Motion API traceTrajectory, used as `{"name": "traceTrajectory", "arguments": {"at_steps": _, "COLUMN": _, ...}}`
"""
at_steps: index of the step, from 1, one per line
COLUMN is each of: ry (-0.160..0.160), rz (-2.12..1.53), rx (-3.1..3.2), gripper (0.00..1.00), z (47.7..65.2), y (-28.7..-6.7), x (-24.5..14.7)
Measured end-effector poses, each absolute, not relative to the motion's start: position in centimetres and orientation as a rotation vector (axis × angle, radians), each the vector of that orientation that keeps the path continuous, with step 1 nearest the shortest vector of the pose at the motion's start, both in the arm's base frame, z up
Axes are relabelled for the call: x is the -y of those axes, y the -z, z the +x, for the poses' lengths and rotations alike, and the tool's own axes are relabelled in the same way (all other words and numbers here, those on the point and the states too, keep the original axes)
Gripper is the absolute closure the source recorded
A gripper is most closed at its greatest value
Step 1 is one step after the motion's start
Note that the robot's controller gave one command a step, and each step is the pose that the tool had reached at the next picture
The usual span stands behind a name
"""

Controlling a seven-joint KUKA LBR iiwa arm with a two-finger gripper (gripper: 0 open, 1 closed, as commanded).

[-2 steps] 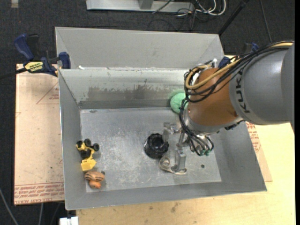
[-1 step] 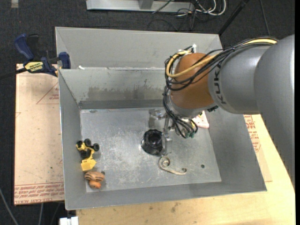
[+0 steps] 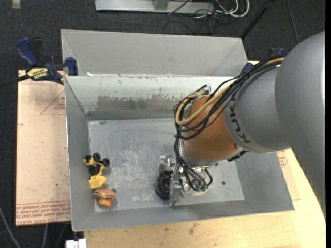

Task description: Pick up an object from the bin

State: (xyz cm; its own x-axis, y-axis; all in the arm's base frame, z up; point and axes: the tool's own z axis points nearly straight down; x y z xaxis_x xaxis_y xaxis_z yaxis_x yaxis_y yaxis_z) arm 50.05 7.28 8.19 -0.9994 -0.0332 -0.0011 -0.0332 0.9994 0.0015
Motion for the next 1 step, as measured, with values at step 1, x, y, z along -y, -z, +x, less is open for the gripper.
{"name": "traceTrajectory", "arguments": {"at_steps": 1, "ry": -0.002, "rz": -0.052, "rx": -3.14, "gripper": 1.0, "z": 50.05, "y": -8.19, "x": -7.28}}
